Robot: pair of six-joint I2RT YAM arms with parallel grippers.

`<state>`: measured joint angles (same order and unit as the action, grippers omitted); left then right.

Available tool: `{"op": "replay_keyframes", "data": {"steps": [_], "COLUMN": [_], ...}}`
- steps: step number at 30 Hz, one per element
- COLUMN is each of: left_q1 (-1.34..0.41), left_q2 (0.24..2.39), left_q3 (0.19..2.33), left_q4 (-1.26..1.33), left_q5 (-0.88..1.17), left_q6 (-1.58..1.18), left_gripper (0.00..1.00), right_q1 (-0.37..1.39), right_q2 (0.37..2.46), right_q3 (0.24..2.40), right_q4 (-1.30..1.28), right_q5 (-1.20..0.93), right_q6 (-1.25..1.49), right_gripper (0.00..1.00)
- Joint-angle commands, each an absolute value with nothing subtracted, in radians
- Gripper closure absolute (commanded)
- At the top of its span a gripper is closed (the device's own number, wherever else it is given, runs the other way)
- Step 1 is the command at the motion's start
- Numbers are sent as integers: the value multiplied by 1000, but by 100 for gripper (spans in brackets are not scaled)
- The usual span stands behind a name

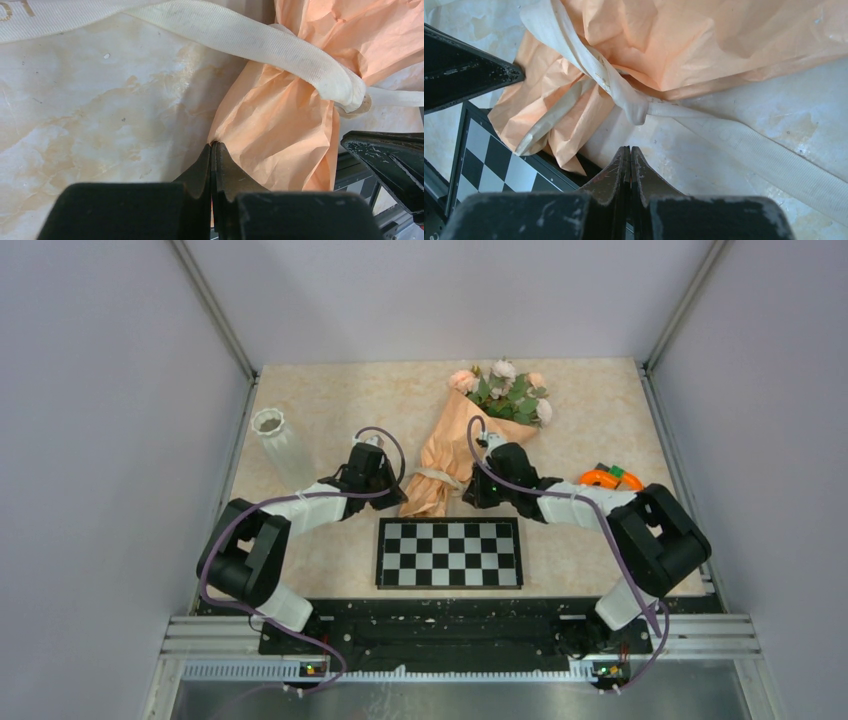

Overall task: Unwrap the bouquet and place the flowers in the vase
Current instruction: Untie the ribbon from the wrapping paper.

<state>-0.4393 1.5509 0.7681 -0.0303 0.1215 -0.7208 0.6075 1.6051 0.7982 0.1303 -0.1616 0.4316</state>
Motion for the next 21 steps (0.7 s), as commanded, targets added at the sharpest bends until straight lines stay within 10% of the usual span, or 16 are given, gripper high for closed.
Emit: {"op": "replay_keyframes", "data": {"steps": [1,6,12,21], "left_q1": [-432,-430,-430,-429], "left_q2": [1506,1498,1486,1457], "left_q3": [764,774,816,879], "left_q4": [-57,-71,-118,-184], "left_q5": [101,101,81,51], "left_q6": [-697,-679,-642,-605], "left_gripper": [100,99,67,46], "right_q1": [603,603,603,584], "right_q2": [1559,1526,1539,1626], "right_q3": [790,802,866,979], "right_q4": [176,151,97,89], "right_q5": [-156,-139,-144,-195], "right_q6": [445,444,403,389], "right_gripper": [100,99,77,66]}}
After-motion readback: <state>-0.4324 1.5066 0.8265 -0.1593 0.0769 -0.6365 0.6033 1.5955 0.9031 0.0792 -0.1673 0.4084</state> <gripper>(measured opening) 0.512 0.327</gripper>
